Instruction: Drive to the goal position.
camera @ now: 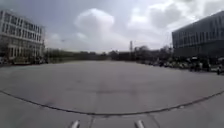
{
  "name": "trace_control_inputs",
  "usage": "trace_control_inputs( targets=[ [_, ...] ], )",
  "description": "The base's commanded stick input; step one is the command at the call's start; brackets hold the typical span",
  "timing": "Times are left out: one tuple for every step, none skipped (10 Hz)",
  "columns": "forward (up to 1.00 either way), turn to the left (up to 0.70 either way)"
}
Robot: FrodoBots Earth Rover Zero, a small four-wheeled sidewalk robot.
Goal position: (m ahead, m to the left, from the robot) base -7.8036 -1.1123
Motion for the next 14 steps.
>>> trace_control_inputs(
  targets=[
    [0.85, -0.27],
    [0.85, -0.27],
    [0.85, -0.27],
    [0.85, -0.27],
    [0.85, -0.27],
    [0.85, -0.27],
    [0.85, -0.27],
    [0.85, -0.27],
    [0.85, -0.27],
    [0.85, -0.27],
    [0.85, -0.27],
    [0.85, -0.27],
    [0.85, -0.27],
    [0.85, -0.27]
  ],
)
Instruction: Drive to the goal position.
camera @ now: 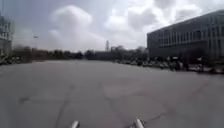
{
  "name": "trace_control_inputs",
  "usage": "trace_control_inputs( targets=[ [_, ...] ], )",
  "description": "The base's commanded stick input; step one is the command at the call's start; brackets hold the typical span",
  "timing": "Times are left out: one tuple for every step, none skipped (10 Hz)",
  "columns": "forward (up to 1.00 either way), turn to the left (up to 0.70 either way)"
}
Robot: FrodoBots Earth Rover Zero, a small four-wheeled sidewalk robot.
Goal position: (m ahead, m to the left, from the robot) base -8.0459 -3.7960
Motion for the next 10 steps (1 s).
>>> trace_control_inputs(
  targets=[
    [0.85, -0.27],
    [0.85, -0.27],
    [0.85, -0.27],
    [0.85, -0.27],
    [0.85, -0.27],
    [0.85, -0.27],
    [0.85, -0.27],
    [0.85, -0.27],
    [0.85, -0.27],
    [0.32, -0.38]
  ],
)
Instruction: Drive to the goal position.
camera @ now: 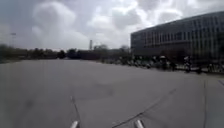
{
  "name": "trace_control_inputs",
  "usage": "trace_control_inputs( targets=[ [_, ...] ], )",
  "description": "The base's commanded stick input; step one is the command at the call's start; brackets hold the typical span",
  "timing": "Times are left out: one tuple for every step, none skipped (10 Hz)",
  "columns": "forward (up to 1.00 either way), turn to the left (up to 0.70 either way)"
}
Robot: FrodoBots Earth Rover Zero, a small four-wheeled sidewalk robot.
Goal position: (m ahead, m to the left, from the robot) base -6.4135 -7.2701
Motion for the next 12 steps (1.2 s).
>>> trace_control_inputs(
  targets=[
    [0.00, -0.45],
    [0.00, -0.45],
    [0.00, -0.45],
    [0.00, -0.45],
    [0.00, -0.45],
    [0.00, -0.45],
    [0.00, -0.45],
    [0.00, -0.45],
    [0.00, -0.45],
    [0.00, -0.45],
    [0.00, -0.45],
    [0.00, -0.45]
  ],
)
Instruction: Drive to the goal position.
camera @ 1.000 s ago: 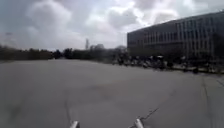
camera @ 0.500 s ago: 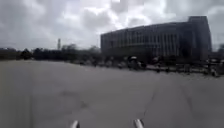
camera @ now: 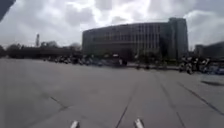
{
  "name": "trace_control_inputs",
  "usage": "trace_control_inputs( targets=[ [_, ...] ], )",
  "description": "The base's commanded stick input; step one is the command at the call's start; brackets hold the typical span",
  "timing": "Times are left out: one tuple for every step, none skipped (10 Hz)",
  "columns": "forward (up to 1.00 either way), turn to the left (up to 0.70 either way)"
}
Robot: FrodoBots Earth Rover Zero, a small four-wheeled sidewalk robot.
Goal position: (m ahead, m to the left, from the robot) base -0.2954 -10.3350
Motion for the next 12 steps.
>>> trace_control_inputs(
  targets=[
    [0.00, -0.45],
    [0.00, -0.45],
    [0.00, -0.45],
    [0.00, -0.45],
    [0.00, -0.45],
    [0.00, -0.45],
    [0.00, -0.45],
    [0.00, -0.45],
    [0.00, -0.45],
    [0.00, -0.45],
    [0.00, -0.45],
    [0.00, -0.45]
  ],
)
